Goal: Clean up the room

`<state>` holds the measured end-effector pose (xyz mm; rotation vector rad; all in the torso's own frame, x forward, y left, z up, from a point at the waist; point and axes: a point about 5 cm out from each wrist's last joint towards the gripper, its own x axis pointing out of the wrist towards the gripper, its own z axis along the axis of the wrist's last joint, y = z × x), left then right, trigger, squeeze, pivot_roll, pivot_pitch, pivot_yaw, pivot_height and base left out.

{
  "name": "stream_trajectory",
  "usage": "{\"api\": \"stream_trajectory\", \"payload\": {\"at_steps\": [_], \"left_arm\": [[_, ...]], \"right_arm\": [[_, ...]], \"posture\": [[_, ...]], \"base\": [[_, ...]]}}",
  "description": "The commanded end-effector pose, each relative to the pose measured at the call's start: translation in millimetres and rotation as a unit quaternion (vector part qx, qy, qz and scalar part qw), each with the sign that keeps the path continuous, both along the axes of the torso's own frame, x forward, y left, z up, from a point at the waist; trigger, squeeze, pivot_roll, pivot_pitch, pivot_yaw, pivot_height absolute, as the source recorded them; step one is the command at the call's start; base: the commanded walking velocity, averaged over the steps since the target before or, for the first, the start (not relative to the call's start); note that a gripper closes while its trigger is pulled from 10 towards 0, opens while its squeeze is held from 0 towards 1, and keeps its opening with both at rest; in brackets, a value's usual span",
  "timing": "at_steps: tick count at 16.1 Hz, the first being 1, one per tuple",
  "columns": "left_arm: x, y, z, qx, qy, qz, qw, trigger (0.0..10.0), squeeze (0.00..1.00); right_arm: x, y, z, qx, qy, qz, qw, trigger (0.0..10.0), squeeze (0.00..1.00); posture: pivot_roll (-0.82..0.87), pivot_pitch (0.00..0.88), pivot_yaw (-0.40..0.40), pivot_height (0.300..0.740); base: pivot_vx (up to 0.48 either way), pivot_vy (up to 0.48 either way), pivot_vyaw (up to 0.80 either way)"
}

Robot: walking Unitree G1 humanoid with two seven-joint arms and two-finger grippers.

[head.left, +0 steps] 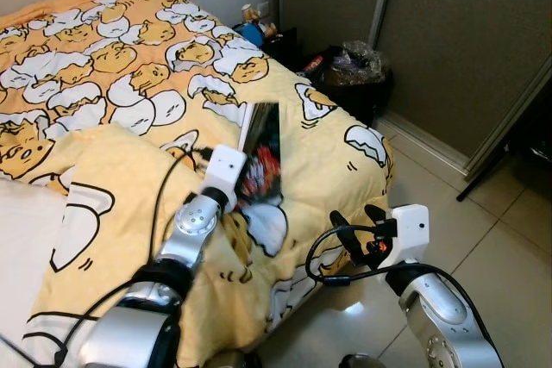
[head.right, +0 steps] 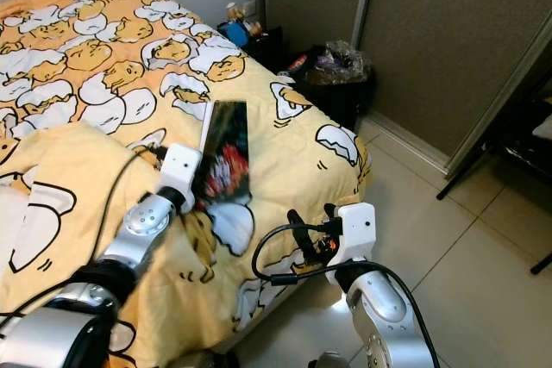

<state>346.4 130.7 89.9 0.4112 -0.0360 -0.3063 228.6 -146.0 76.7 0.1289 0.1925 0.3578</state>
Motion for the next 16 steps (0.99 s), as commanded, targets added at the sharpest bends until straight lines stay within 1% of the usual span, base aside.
{"api": "stream_trajectory", "payload": {"at_steps": [1, 2, 3, 4, 5, 6, 7, 8, 9, 10, 11, 13, 16], "left_arm": [[7.9, -7.3, 51.6, 0.032, -0.158, -0.022, 0.987, 0.0, 0.00], [9.7, -4.1, 61.6, 0.027, -0.178, -0.012, 0.984, 0.0, 0.00], [13.0, -0.2, 67.7, 0.008, -0.178, 0.000, 0.984, 0.0, 0.00], [17.1, -2.5, 42.1, -0.069, -0.054, -0.004, 0.996, 0.0, 0.00], [16.2, -3.9, 27.6, -0.099, 0.002, 0.001, 0.995, 2.4, 0.00], [12.3, -6.8, 18.8, -0.128, 0.025, -0.001, 0.992, 10.0, 1.00], [10.8, -8.5, 16.9, -0.133, 0.028, -0.004, 0.991, 10.0, 1.00], [8.0, -13.1, 11.6, -0.125, 0.040, -0.010, 0.991, 10.0, 1.00], [5.6, -17.2, 5.7, -0.114, 0.057, -0.018, 0.992, 10.0, 0.84], [4.2, -19.6, 2.2, -0.109, 0.070, -0.029, 0.991, 10.0, 0.49], [3.6, -21.1, 1.2, -0.110, 0.074, -0.037, 0.991, 10.0, 0.00], [4.1, -21.4, 1.2, -0.113, 0.078, -0.037, 0.990, 10.0, 0.00], [3.2, -22.8, -6.8, -0.124, 0.113, -0.028, 0.985, 10.0, 0.00]], "right_arm": [[-0.9, 0.1, 2.6, -0.004, -0.003, 0.004, 1.000, 10.0, 0.00], [-1.3, -0.1, 2.2, -0.004, -0.002, 0.005, 1.000, 10.0, 0.00], [-1.6, -0.2, 1.7, -0.004, 0.000, 0.006, 1.000, 10.0, 0.00], [-1.6, 2.7, 0.8, -0.003, 0.003, 0.011, 1.000, 10.0, 0.00], [-1.5, 3.6, 0.6, -0.003, 0.003, 0.013, 1.000, 10.0, 0.00], [-1.7, 3.0, 0.8, -0.004, 0.003, 0.014, 1.000, 10.0, 0.00], [-1.9, 2.4, 0.8, -0.004, 0.003, 0.015, 1.000, 10.0, 0.00], [-2.5, 0.9, 0.8, -0.005, 0.004, 0.015, 1.000, 10.0, 0.00], [-3.6, 1.0, -0.1, -0.006, 0.007, 0.018, 1.000, 10.0, 0.00], [-4.3, 1.1, -0.7, -0.006, 0.009, 0.019, 1.000, 10.0, 0.00], [-5.0, 0.9, -1.2, -0.007, 0.011, 0.020, 1.000, 10.0, 0.00], [-5.2, 0.8, -1.5, -0.008, 0.013, 0.021, 1.000, 10.0, 0.00], [-5.2, 0.6, -1.5, -0.009, 0.013, 0.023, 1.000, 10.0, 0.00]], "posture": [[-0.21, 0.053, 0.098, 0.740], [-0.21, 0.054, 0.096, 0.740], [-0.20, 0.054, 0.094, 0.740], [-0.20, 0.055, 0.090, 0.740], [-0.20, 0.056, 0.089, 0.740], [-0.20, 0.057, 0.086, 0.740], [-0.20, 0.057, 0.085, 0.740], [-0.21, 0.059, 0.081, 0.740], [-0.21, 0.059, 0.081, 0.740], [-0.21, 0.060, 0.079, 0.740], [-0.21, 0.059, 0.078, 0.740], [-0.21, 0.059, 0.077, 0.740], [-0.22, 0.059, 0.076, 0.740]], "base": [[0.000, 0.000, 0.00], [0.000, 0.000, 0.00], [0.000, 0.000, 0.00], [0.000, 0.000, 0.00], [0.000, 0.000, 0.00], [0.000, 0.000, 0.00], [0.000, 0.000, 0.00], [0.000, 0.000, 0.00], [0.000, 0.000, 0.00], [0.000, 0.000, 0.00], [0.000, 0.000, 0.00], [0.000, 0.000, 0.00], [0.000, 0.000, 0.00]]}}
